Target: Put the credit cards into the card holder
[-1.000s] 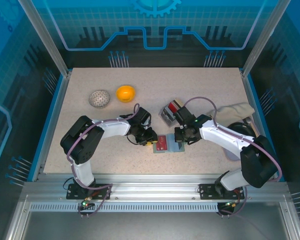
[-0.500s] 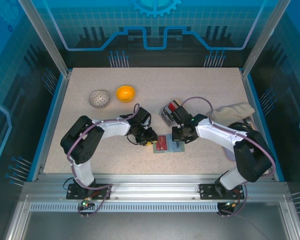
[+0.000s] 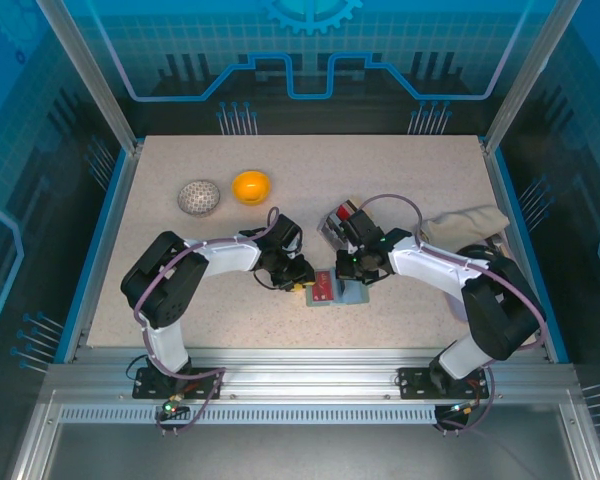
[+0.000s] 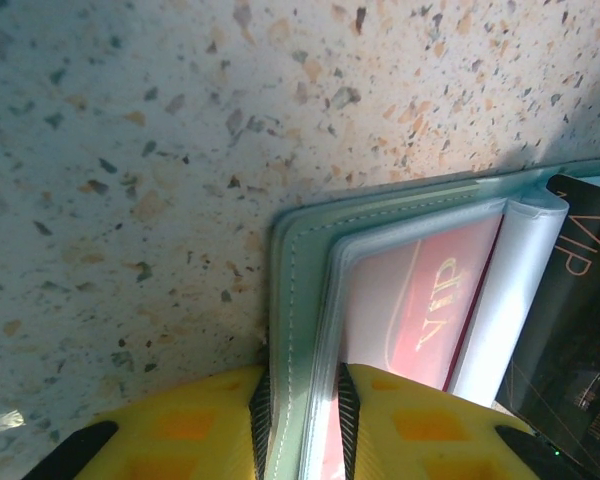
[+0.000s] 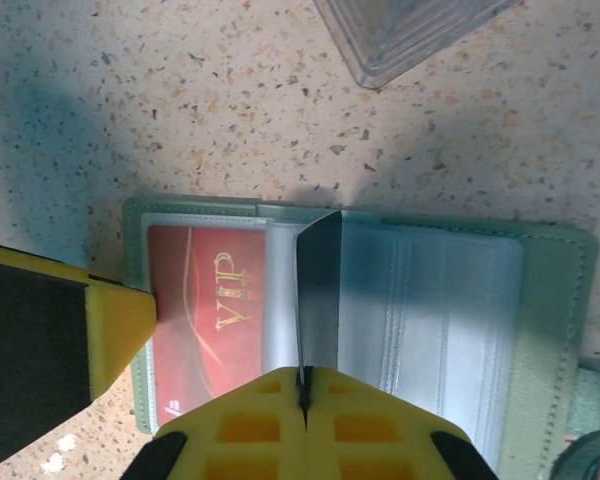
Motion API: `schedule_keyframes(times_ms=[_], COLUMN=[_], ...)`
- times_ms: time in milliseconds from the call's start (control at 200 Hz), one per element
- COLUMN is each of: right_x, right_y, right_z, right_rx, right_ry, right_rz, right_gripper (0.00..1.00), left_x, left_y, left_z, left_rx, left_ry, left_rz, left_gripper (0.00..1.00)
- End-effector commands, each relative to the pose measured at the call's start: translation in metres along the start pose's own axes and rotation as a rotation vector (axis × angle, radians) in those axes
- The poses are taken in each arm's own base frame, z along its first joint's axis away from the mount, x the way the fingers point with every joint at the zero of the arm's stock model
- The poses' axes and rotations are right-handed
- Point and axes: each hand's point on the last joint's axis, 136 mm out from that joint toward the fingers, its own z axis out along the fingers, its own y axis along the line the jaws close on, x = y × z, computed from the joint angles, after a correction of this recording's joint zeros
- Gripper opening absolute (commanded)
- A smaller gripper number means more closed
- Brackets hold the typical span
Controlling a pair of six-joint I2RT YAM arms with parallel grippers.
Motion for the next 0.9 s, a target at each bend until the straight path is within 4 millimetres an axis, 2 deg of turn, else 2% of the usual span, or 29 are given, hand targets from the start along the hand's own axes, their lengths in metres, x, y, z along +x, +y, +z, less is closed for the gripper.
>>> schedule_keyframes(times_ms=[0,205,460,600,655,765,895], right_x=[0.005,0.001,0.007,0.003,0.0,-0.004,0.002], right_y=[0.015,0.018,0.022,0.016,0.007,-0.023,-0.047], right_z=[-0.005,-0.019,-0.006,-0.013,-0.022,-0.04,-0.04], right_rx=[-0.079,-0.106,-0.136,-0.115,-0.067,0.088,0.2], right_ry=[0.019,-0.016,0.03,0.009,-0.015,-0.06,-0.028], right_rz=[0.014,0.019,0.029,0.029,0.021,-0.006,-0.023], right_gripper=[0.0,0.01,0.01,0.01,0.01,0.02,0.01], left_x=[0.006,0.005,0.005,0.005,0.005,0.005,0.005], left_y=[0.001,0.002,0.002,0.003,0.003,0.004,0.003], left_z=[0.01,0.011,0.01,0.008,0.007,0.007,0.008], left_rx=[-0.002,-0.006,-0.007,-0.012,-0.013,-0.012,-0.01], left_ry=[0.026,0.023,0.017,0.011,0.01,0.01,0.012], left_rz=[0.002,0.001,0.001,-0.001,-0.001,-0.002,0.002], left_gripper=[0.28,0.28,0.27,0.27,0.27,0.27,0.27])
